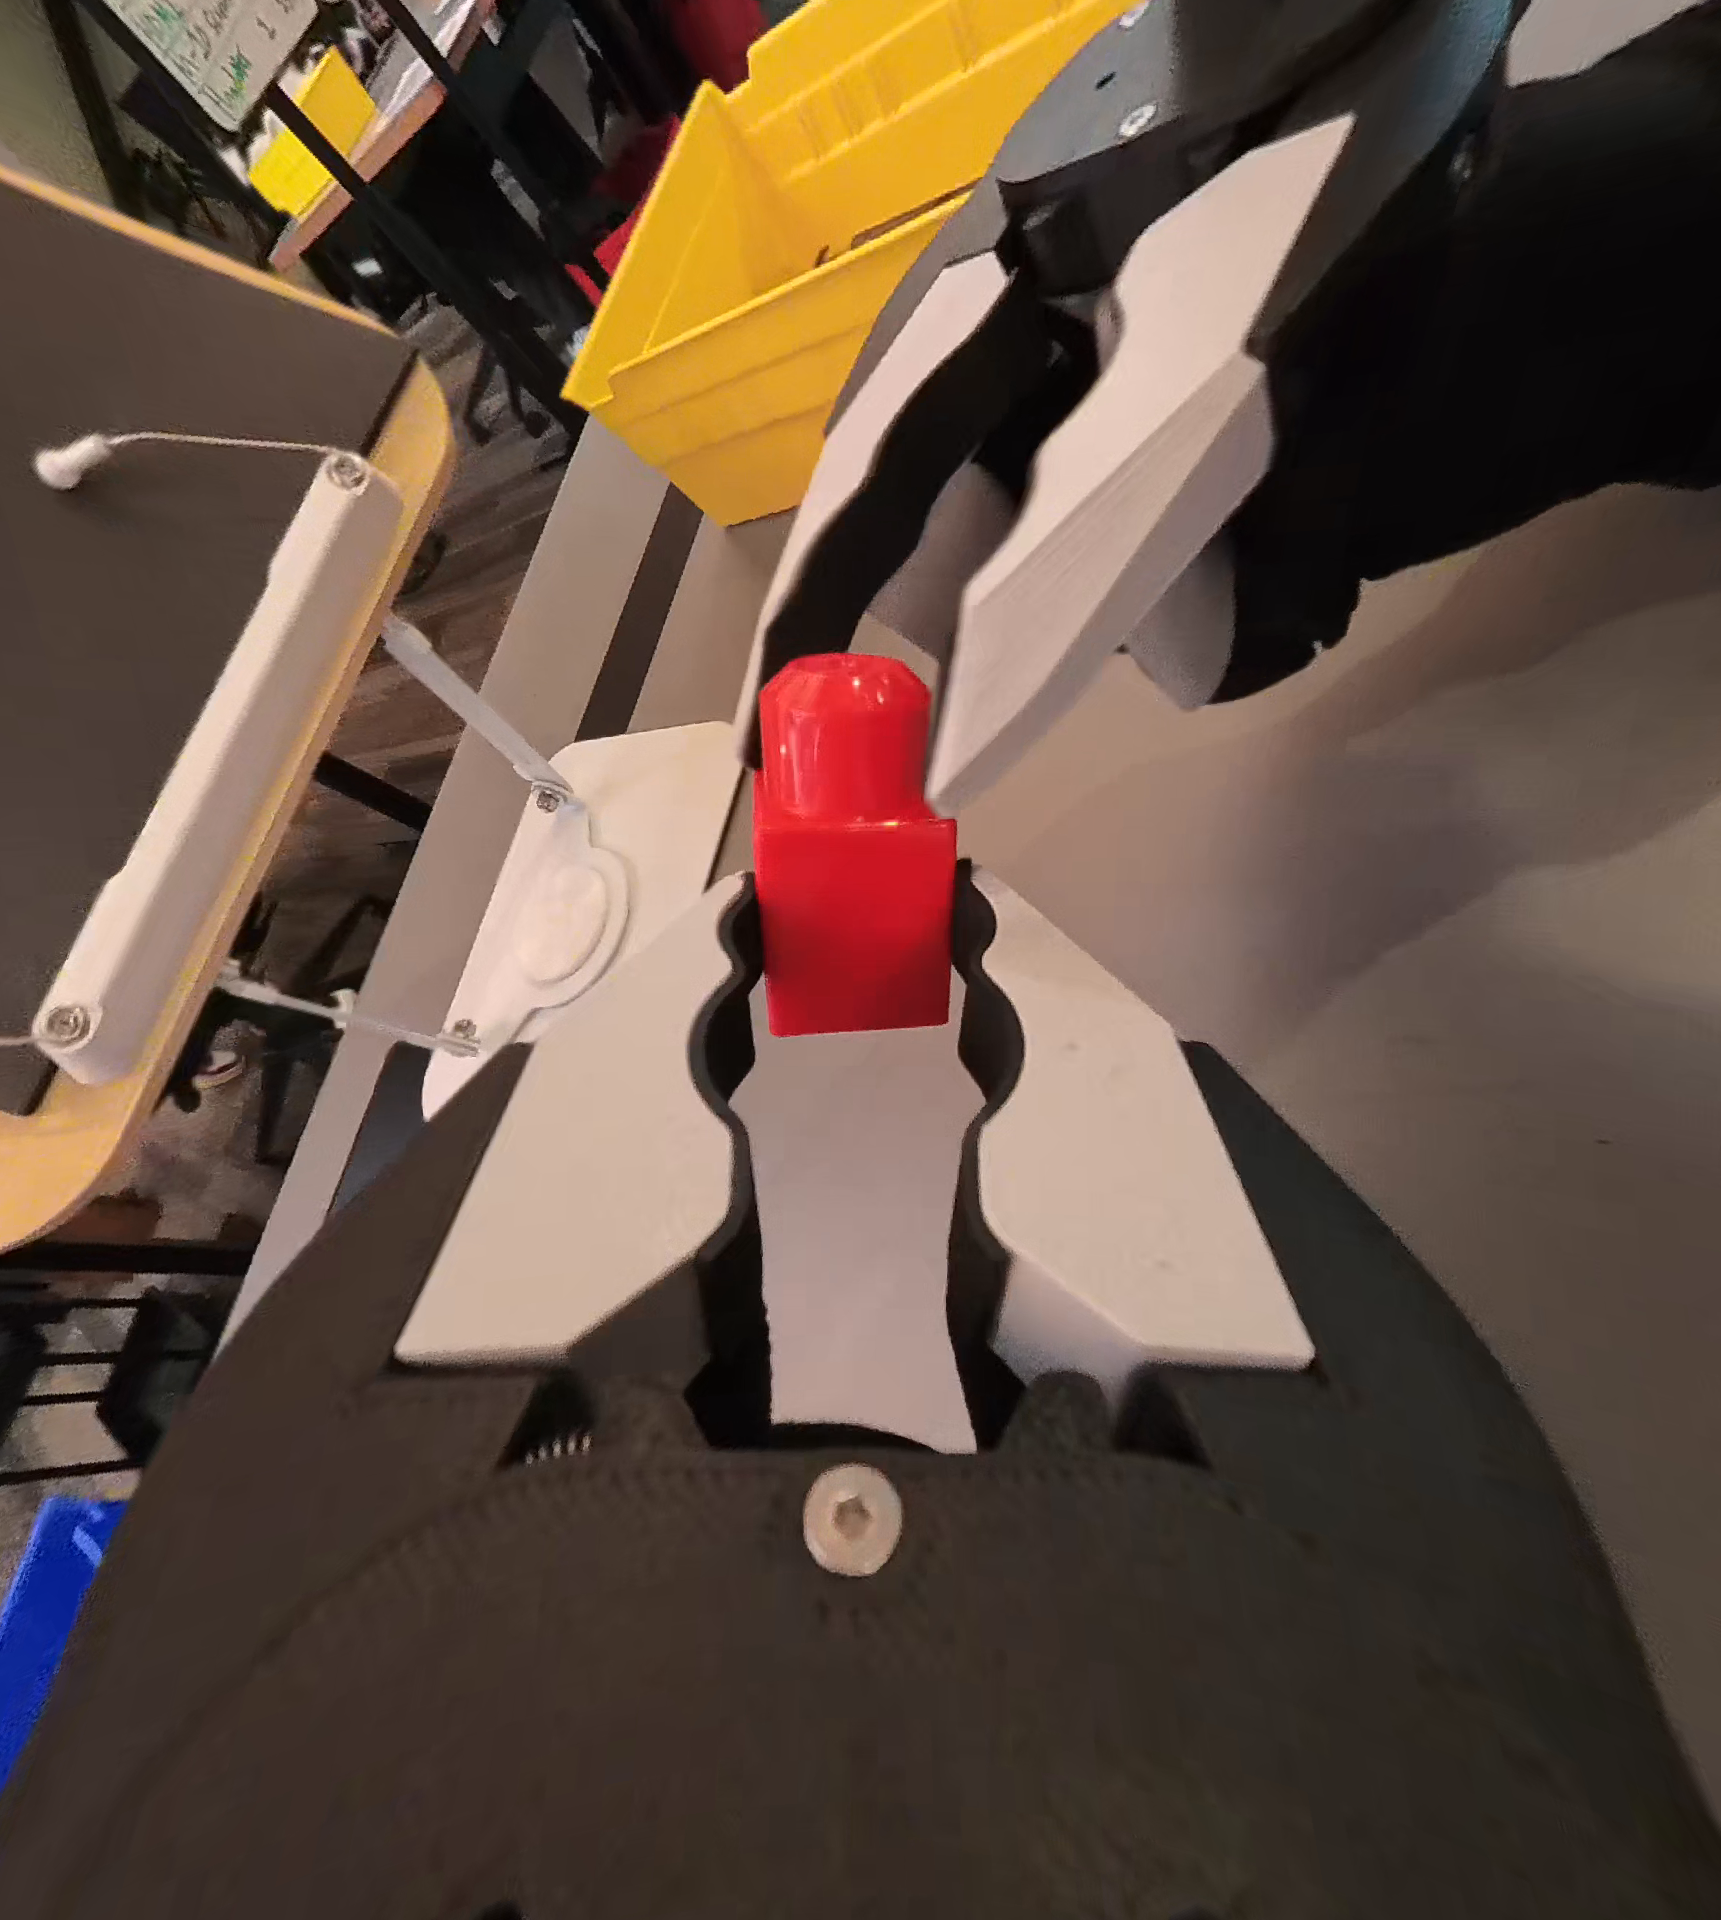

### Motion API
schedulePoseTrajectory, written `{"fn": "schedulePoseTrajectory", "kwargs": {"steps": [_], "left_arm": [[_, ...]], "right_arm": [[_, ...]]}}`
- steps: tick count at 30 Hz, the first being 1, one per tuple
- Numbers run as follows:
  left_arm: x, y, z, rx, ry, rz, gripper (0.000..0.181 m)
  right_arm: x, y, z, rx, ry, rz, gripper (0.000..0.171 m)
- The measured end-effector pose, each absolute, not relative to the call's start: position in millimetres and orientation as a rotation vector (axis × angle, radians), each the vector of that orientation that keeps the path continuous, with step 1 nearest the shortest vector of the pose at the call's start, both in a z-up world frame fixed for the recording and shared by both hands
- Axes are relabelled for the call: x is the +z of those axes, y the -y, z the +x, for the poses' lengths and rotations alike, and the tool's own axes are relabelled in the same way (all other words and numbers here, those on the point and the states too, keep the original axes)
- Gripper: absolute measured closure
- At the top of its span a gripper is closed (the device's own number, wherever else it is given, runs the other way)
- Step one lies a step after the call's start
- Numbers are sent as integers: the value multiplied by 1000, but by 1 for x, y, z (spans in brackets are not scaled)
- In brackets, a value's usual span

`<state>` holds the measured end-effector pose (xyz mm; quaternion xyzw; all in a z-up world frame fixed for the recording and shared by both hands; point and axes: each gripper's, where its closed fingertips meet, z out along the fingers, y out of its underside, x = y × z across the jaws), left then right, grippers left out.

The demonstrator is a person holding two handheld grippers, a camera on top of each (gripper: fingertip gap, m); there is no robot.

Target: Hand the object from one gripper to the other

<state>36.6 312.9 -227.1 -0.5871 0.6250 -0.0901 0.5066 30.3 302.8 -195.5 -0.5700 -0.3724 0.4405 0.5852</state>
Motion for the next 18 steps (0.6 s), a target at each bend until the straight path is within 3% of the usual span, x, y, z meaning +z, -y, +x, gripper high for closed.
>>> {"fn": "schedulePoseTrajectory", "kwargs": {"steps": [2, 12, 15, 18], "left_arm": [[-228, -311, 40, -235, -1503, -1420, 147], [-226, -314, 42, -294, -1448, -1460, 145], [-231, -310, 39, -508, -1367, -1531, 125], [-225, -297, 45, -839, -1246, -1581, 119]], "right_arm": [[-196, -305, 32, 1014, 862, -1334, 145], [-190, -306, 37, 993, 833, -1310, 144], [-181, -305, 43, 1044, 803, -1267, 145], [-166, -300, 51, 1186, 733, -1191, 145]]}}
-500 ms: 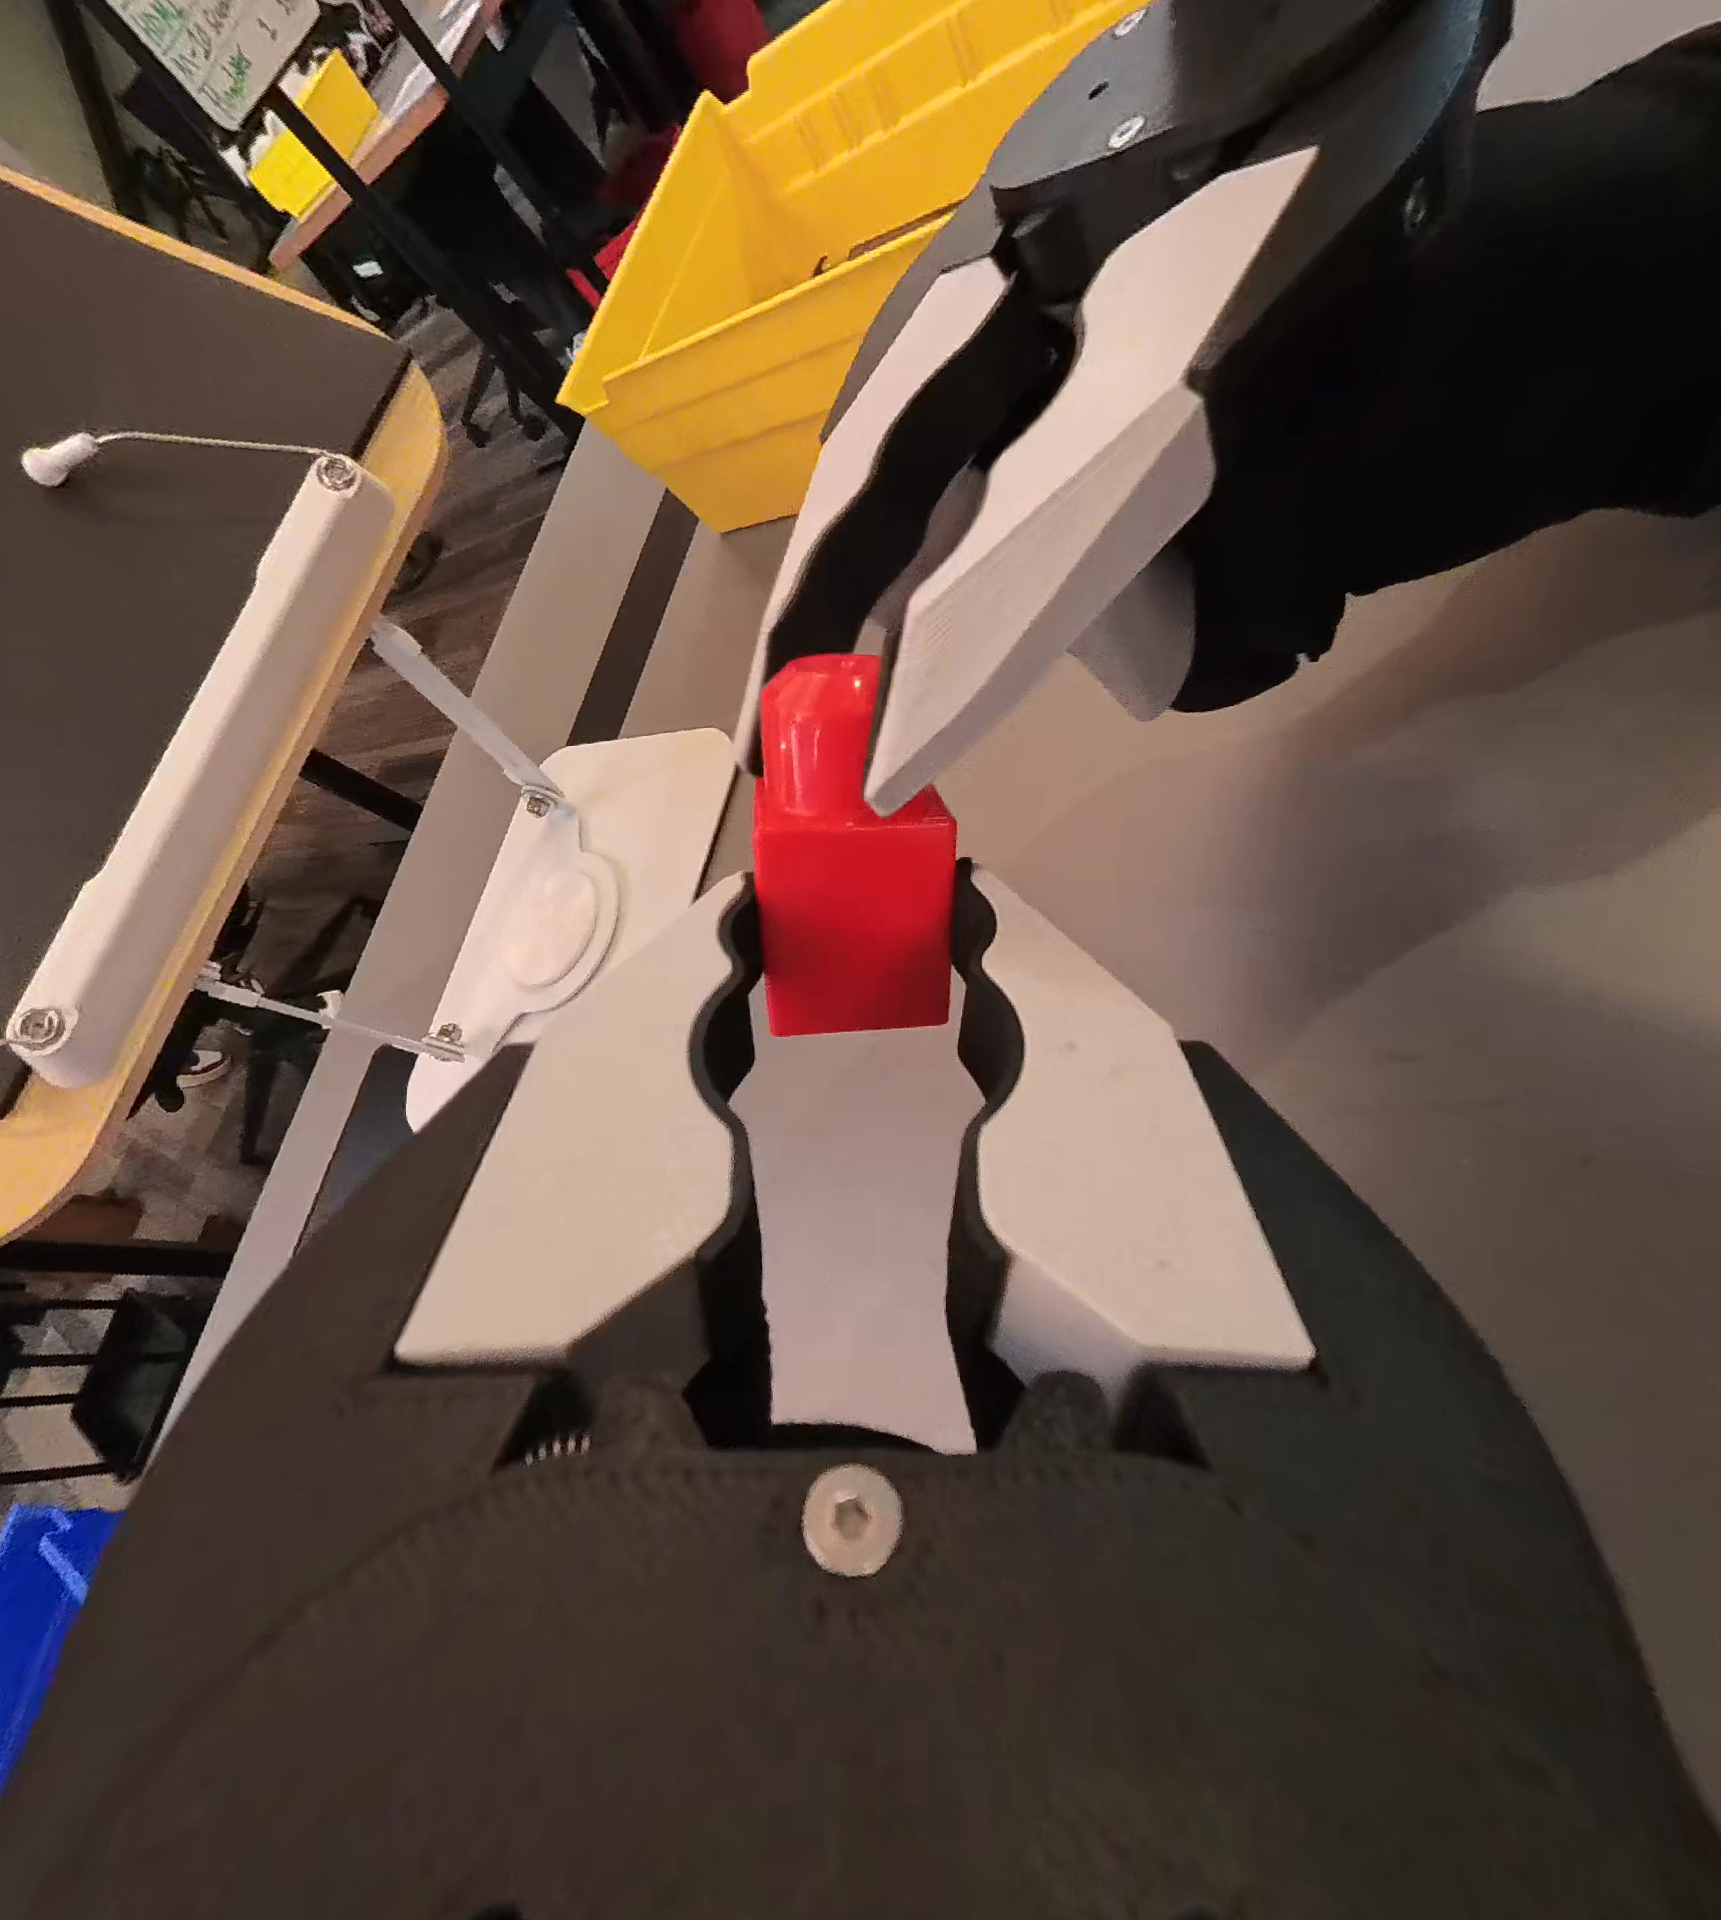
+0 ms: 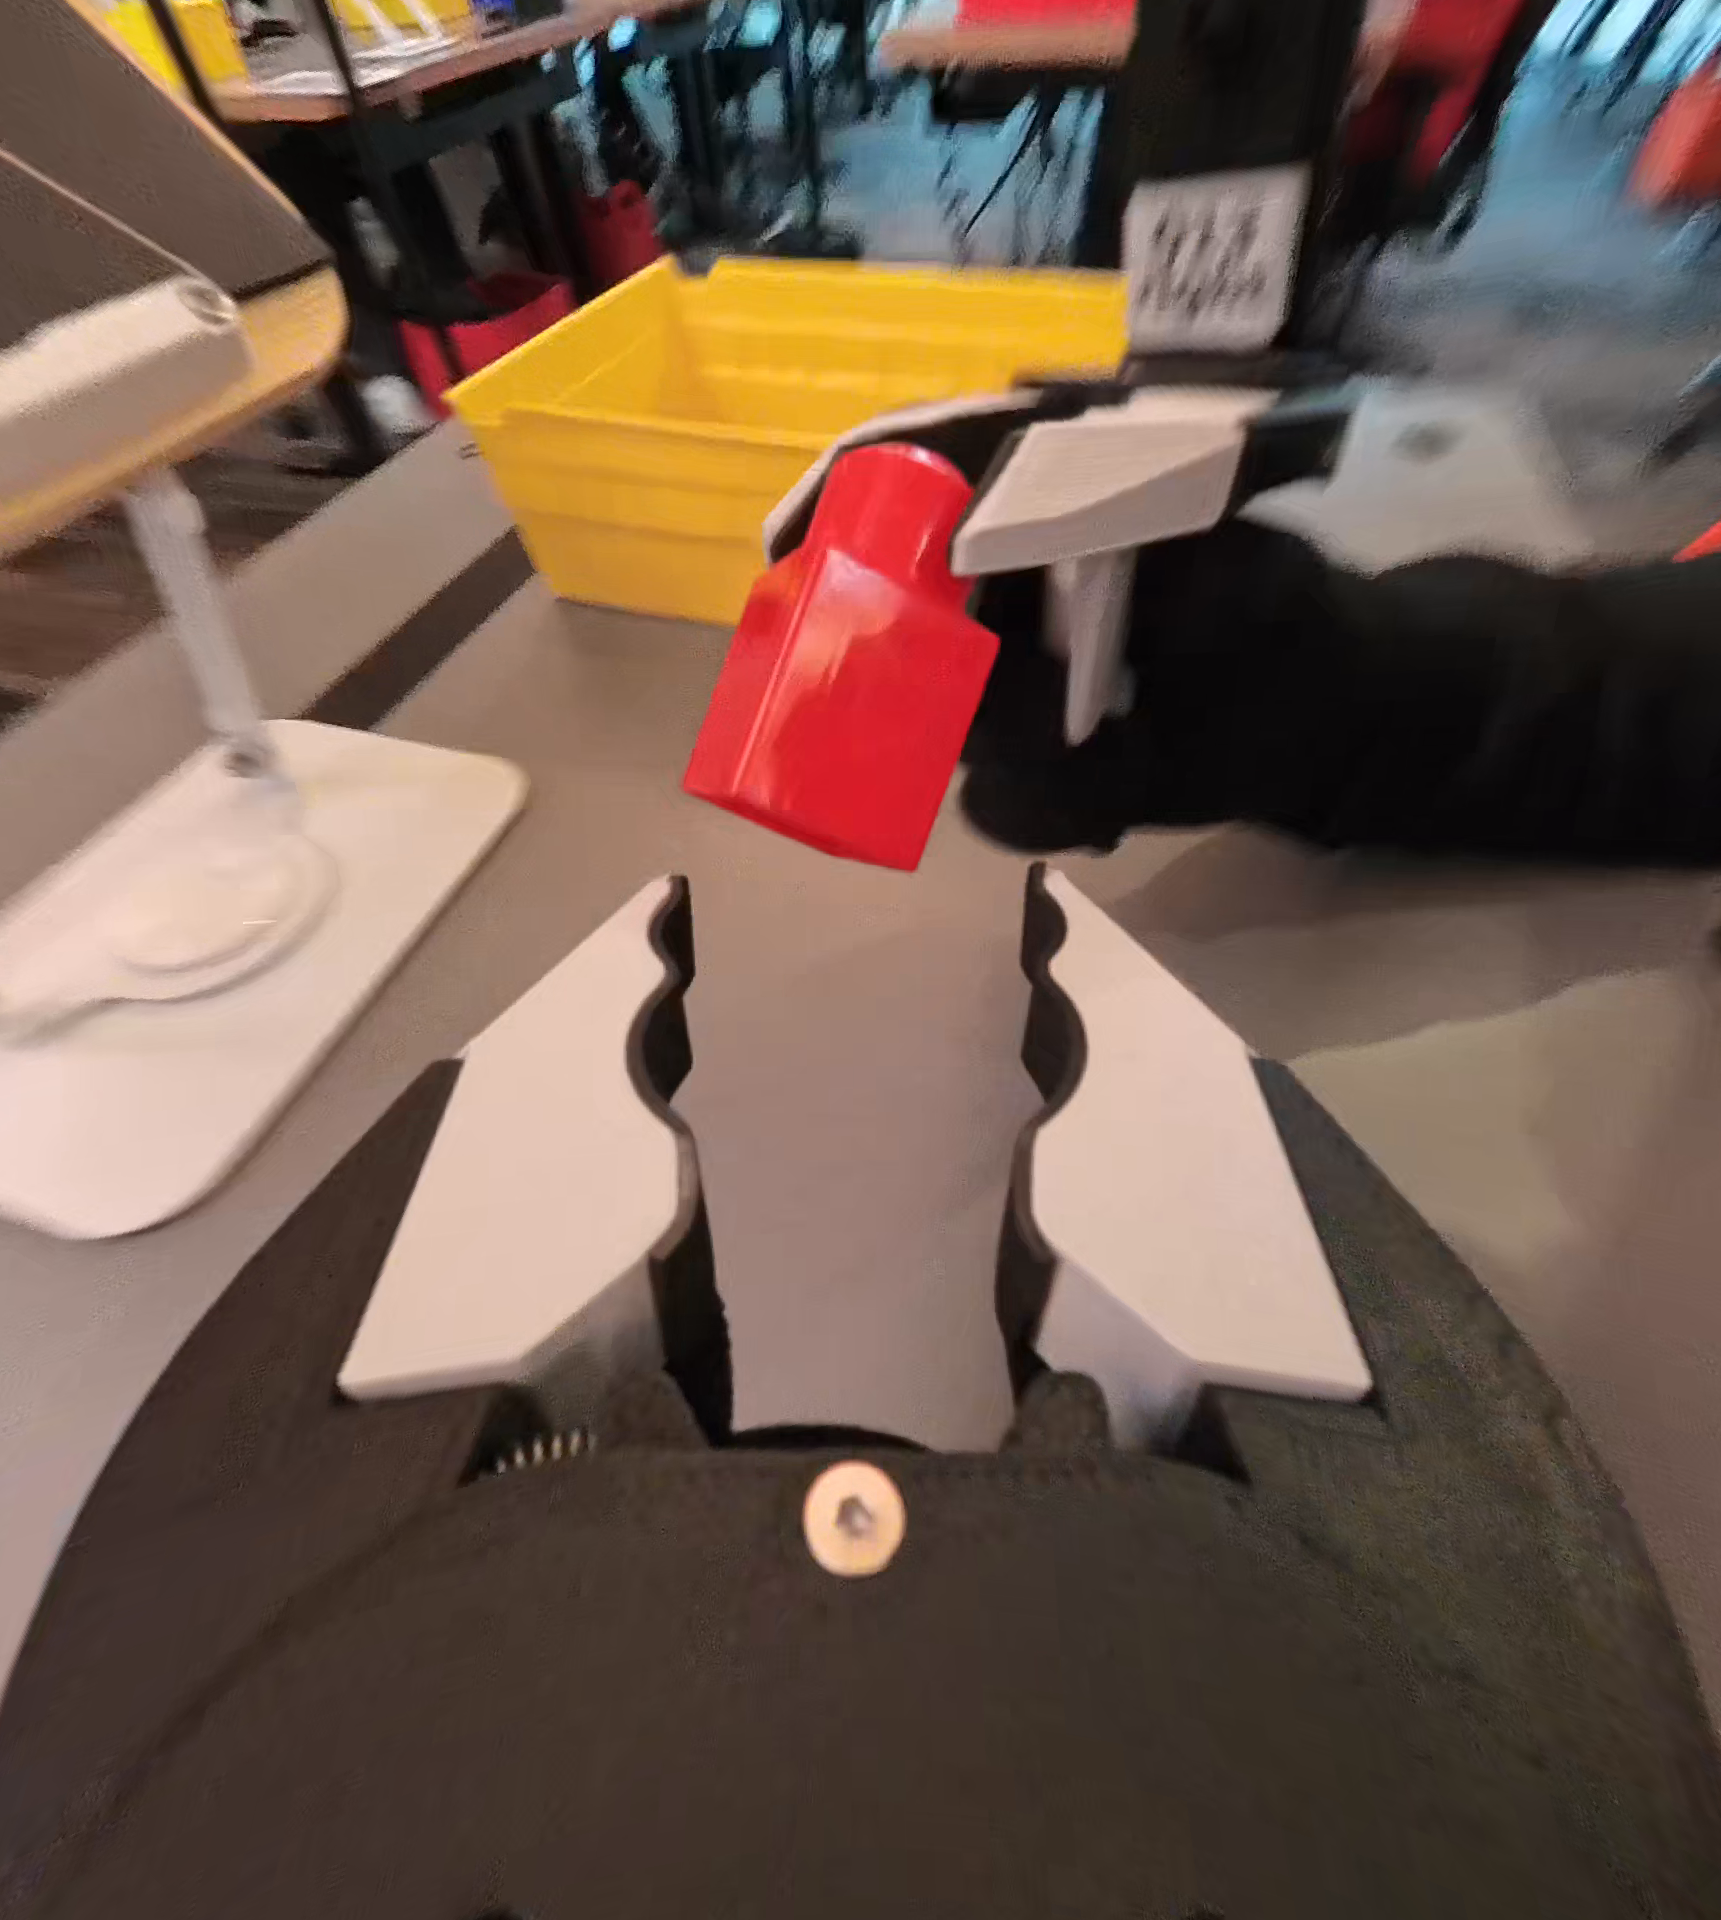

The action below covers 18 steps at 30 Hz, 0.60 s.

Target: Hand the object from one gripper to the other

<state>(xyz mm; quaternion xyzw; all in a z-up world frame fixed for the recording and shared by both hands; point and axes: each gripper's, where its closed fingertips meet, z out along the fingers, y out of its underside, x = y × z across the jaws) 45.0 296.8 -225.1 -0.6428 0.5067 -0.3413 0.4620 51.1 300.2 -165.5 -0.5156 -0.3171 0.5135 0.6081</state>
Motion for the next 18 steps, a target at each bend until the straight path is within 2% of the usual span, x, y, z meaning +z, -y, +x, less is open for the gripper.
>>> {"fn": "schedulePoseTrajectory", "kwargs": {"steps": [4, 6, 13, 18], "left_arm": [[-195, -280, 58, -1476, -980, -1531, 115], [-176, -281, 55, -1675, -831, -1419, 124], [-175, -296, 52, -1731, -609, -1325, 149], [-169, -291, 57, -1802, -604, -1277, 159]], "right_arm": [[-153, -295, 62, 1352, 666, -1096, 144], [-147, -295, 69, 1407, 631, -1054, 145], [-133, -289, 83, 1531, 586, -955, 145], [-129, -277, 80, 1569, 636, -903, 145]]}}
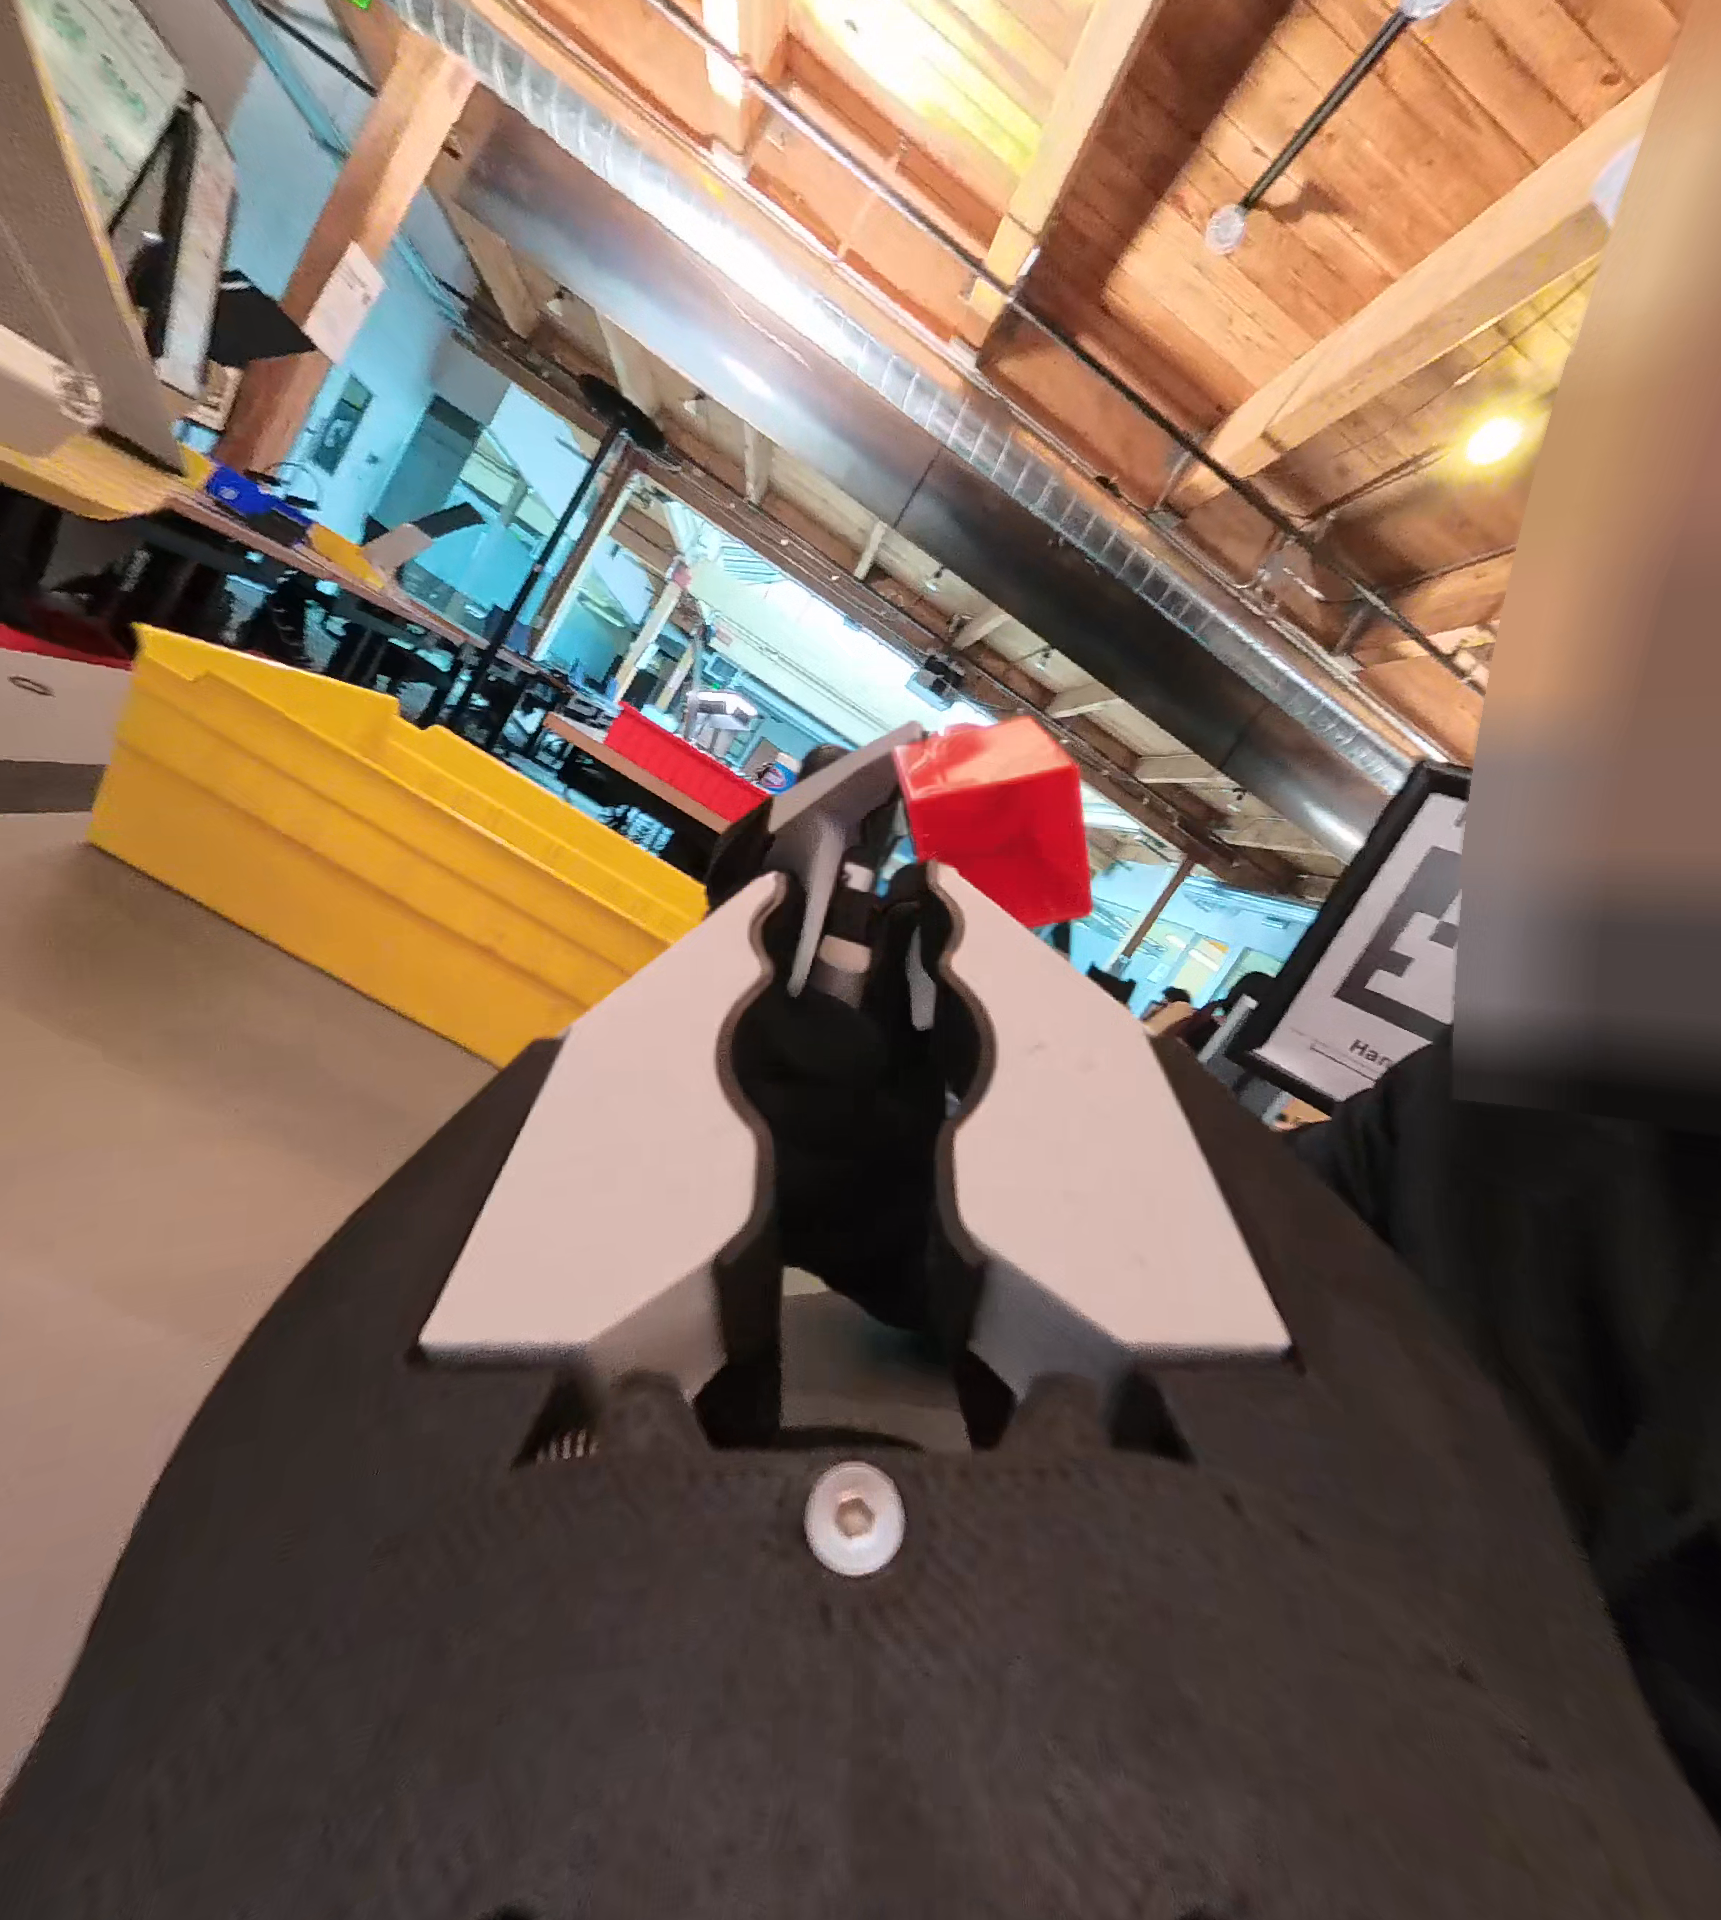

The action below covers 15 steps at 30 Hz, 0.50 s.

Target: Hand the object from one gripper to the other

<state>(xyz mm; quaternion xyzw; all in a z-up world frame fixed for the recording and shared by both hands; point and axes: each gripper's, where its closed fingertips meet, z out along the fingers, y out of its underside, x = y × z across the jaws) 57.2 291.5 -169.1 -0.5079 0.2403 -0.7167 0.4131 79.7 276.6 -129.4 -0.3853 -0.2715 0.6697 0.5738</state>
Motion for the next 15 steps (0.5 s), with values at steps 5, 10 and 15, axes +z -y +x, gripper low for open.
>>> {"fn": "schedulePoseTrajectory", "kwargs": {"steps": [5, 10, 15], "left_arm": [[-164, -284, 56, -1890, -624, -1222, 158], [-162, -282, 55, -1929, -595, -1203, 151], [-159, -271, 66, -1971, -618, -1189, 156]], "right_arm": [[-127, -269, 80, 1532, 688, -866, 145], [-123, -268, 85, 1545, 677, -844, 144], [-129, -261, 74, 1521, 745, -857, 145]]}}
